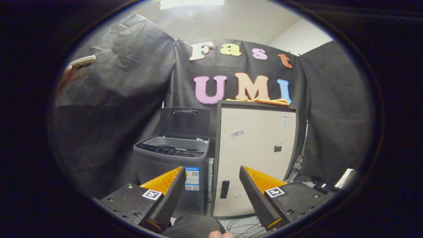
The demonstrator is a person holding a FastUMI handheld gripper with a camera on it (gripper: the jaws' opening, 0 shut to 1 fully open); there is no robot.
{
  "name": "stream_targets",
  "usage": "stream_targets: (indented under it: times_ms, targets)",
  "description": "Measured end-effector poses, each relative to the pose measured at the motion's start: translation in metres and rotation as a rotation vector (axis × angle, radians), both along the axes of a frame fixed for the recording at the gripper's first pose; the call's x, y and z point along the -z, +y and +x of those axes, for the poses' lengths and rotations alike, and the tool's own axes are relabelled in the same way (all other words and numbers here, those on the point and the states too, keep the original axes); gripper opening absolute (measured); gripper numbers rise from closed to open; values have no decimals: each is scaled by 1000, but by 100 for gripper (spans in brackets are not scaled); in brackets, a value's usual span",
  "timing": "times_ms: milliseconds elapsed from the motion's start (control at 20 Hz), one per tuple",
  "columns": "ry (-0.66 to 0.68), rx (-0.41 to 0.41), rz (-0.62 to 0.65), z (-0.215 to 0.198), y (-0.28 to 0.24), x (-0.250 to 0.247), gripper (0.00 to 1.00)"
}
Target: Put the clothes into the washing machine and then close the washing machine lid.
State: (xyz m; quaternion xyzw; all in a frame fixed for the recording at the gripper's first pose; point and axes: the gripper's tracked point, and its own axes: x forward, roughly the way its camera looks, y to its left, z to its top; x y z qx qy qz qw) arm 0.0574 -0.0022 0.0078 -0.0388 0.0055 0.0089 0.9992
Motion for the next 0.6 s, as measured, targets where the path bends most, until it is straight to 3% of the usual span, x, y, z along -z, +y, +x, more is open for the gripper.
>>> stream_targets:
  times_ms: [600]
  targets:
    - [24,39,53,47,-22,-12,98]
